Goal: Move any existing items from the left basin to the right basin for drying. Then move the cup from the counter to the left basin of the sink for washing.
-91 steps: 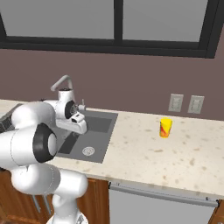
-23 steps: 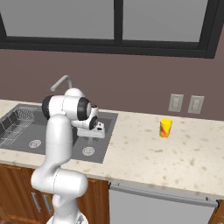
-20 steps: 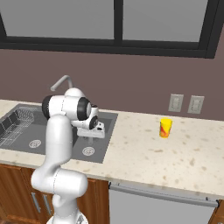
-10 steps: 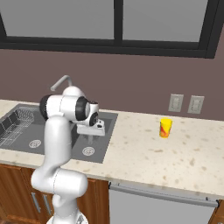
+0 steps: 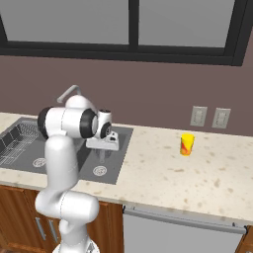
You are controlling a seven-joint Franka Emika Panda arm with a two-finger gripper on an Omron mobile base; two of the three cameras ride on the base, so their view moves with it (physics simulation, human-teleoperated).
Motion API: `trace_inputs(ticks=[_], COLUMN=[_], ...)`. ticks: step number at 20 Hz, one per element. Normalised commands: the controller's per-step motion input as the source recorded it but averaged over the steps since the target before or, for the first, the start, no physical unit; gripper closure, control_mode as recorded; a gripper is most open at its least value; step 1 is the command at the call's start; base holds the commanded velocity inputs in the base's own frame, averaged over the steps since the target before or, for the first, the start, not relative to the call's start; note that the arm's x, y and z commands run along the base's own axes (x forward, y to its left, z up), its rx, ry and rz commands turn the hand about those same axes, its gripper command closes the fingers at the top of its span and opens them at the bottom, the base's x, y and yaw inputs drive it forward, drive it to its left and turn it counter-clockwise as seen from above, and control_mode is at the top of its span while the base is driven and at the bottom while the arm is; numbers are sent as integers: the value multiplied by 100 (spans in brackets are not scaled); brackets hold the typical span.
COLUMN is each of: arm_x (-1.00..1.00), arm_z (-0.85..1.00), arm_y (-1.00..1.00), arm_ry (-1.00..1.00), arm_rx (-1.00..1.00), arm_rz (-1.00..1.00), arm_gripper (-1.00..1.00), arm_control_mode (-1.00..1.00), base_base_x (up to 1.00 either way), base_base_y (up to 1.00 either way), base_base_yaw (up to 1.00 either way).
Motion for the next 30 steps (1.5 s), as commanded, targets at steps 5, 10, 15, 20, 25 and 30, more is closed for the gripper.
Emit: trace_inputs(ticks=[5, 10, 15, 20, 25, 30], arm_x=[-14, -8, -8, -9, -8, -13], arm_z=[50, 47, 42, 45, 48, 44], arm_y=[-14, -22, -34, -43, -51, -55], arm_ry=[0, 0, 0, 0, 0, 0], arm_rx=[0, 0, 0, 0, 0, 0], arm_rz=[0, 0, 0, 0, 0, 0], arm_gripper=[-100, -100, -100, -100, -100, -100], arm_control_mode=[-100, -100, -100, -100, -100, -100], base_base_x=[0, 0, 0, 0, 0, 0], base_base_y=[0, 0, 0, 0, 0, 0], base_base_yaw=[0, 0, 0, 0, 0, 0])
